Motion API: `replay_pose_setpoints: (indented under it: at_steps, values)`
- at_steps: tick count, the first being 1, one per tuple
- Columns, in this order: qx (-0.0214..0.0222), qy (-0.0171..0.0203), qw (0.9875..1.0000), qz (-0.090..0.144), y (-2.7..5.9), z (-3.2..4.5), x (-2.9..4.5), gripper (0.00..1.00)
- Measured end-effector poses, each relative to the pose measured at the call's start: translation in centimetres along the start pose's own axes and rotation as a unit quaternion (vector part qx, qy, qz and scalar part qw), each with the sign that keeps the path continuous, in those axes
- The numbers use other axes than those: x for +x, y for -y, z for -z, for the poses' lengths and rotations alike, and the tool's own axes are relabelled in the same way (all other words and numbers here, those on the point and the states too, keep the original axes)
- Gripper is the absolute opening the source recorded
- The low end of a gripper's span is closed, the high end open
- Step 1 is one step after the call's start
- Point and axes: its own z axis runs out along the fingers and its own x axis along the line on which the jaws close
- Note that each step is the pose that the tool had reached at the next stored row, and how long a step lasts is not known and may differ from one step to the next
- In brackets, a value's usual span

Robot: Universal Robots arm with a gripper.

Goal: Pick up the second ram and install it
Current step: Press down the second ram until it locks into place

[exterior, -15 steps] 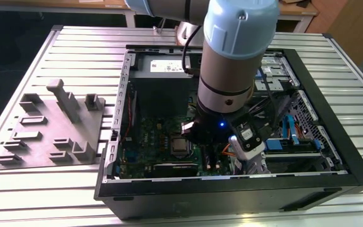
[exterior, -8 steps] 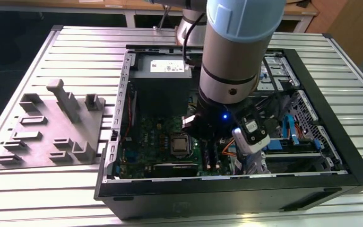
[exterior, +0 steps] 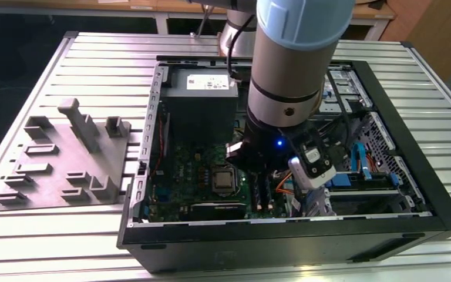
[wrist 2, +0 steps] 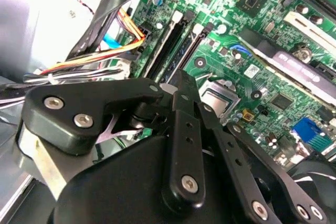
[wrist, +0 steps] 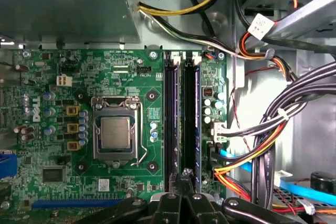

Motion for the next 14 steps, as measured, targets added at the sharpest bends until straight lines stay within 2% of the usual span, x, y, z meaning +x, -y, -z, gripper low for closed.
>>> replay_pose_setpoints:
  at_steps: [8, 11, 14]
  values:
    - [-0.0007, 0.0001, 1.0000, 0.000, -2.09, -0.02, 0.05, 0.10]
    - [-0.0019, 0.0002, 1.0000, 0.000, -2.56, -0.03, 0.06, 0.10]
    - [-0.0018, 0.0002, 1.0000, 0.000, -2.63, 0.21, 0.05, 0.10]
